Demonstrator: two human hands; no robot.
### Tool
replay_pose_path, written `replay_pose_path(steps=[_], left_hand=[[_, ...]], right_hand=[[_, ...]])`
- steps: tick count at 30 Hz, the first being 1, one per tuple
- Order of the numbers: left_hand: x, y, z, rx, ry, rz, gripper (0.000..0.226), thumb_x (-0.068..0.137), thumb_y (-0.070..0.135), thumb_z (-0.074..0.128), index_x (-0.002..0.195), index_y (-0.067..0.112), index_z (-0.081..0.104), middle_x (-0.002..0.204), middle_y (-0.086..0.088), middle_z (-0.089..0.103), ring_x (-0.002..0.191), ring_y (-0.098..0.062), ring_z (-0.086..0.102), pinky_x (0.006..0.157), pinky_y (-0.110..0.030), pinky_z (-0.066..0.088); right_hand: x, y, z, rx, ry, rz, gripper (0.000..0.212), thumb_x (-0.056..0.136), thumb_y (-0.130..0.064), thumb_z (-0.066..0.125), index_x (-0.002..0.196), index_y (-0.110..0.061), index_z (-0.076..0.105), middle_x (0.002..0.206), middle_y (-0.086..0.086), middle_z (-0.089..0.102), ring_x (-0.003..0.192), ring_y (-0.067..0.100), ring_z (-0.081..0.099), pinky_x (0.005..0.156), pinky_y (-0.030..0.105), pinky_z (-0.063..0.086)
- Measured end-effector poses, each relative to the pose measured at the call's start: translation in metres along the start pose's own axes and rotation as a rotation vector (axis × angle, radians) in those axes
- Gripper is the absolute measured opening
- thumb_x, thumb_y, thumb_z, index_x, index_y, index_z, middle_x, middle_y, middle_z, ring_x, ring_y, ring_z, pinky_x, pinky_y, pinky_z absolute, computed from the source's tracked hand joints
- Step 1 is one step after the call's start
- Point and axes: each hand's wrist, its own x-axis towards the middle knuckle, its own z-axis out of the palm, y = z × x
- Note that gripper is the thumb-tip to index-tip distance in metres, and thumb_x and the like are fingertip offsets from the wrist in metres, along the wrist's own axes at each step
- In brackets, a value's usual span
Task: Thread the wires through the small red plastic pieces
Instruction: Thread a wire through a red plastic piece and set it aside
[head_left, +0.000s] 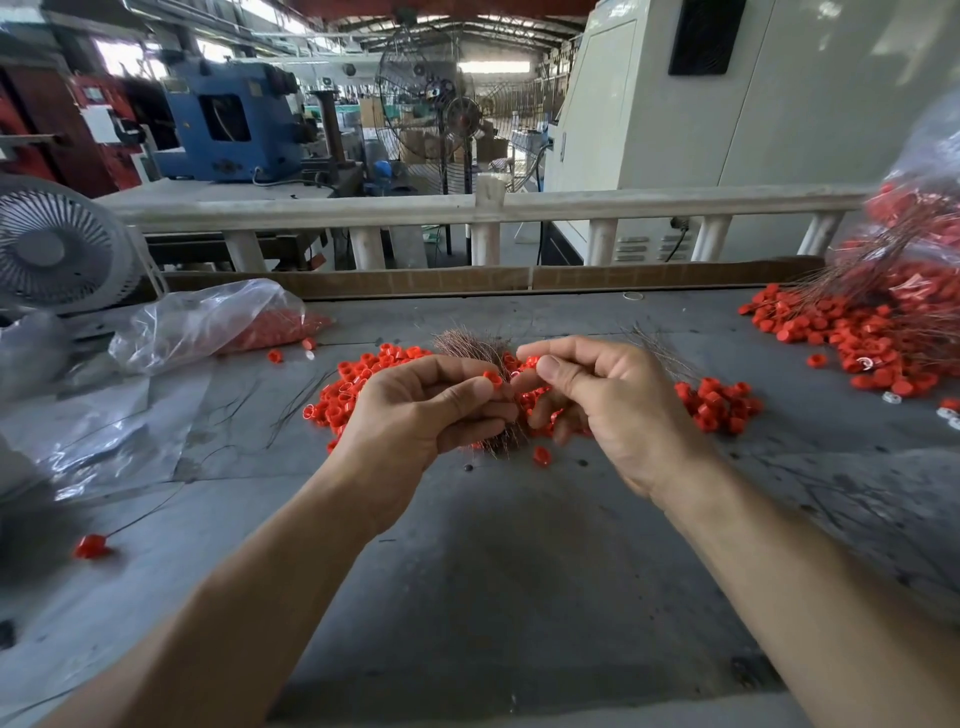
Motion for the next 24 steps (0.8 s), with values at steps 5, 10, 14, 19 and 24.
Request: replay_pose_path(steps=[5,10,14,19,24], left_hand=[[-0.001,0.0001,0.0003,0.004,0.005,0.001,0.03,0.077,0.013,0.073,0.103,0.0,0.069,0.097,-0.021,0.076,0.085,-0.027,0.077,0.072,-0.027,0.061],[-0.0008,-0.0014,0.0004,-0.003,-0.003,0.008,0.029,0.078,0.012,0.073,0.104,0.0,0.07,0.095,-0.021,0.076,0.088,-0.029,0.077,0.073,-0.027,0.061],[-0.0004,-0.0007,-0.0022,-0.025,-0.003,0.022,0.024,0.077,0.014,0.074,0.099,0.004,0.074,0.099,-0.023,0.076,0.089,-0.029,0.076,0.074,-0.027,0.061],[-0.0001,-0.0005,-0.0023,-0.02,-0.005,0.032,0.02,0.078,0.015,0.074,0.096,0.007,0.075,0.099,-0.023,0.076,0.091,-0.03,0.076,0.075,-0.027,0.061],[-0.0012,-0.0011,-0.001,-0.015,-0.026,0.049,0.017,0.079,0.011,0.073,0.095,0.006,0.075,0.096,-0.025,0.076,0.088,-0.031,0.077,0.072,-0.026,0.061]], right_hand=[[-0.0037,-0.0025,0.002,-0.047,0.007,-0.062,0.012,0.1,-0.004,0.06,0.102,-0.009,0.071,0.084,0.005,0.077,0.062,0.019,0.068,0.048,0.03,0.052],[-0.0044,0.0009,0.0012,-0.151,0.028,-0.133,0.014,0.095,-0.006,0.067,0.096,-0.017,0.077,0.066,-0.005,0.067,0.061,0.006,0.06,0.055,0.025,0.051],[-0.0044,0.0026,0.0048,-0.129,-0.016,-0.106,0.016,0.095,-0.006,0.068,0.095,-0.018,0.078,0.074,-0.001,0.071,0.07,0.011,0.065,0.065,0.029,0.057],[-0.004,0.0018,0.0046,-0.069,-0.001,-0.098,0.007,0.091,-0.011,0.075,0.091,-0.015,0.08,0.075,0.011,0.075,0.068,0.019,0.07,0.065,0.028,0.06],[-0.0032,0.0023,0.0055,-0.088,-0.01,-0.074,0.011,0.09,-0.003,0.073,0.091,-0.014,0.077,0.078,0.013,0.076,0.07,0.021,0.071,0.065,0.028,0.06]])
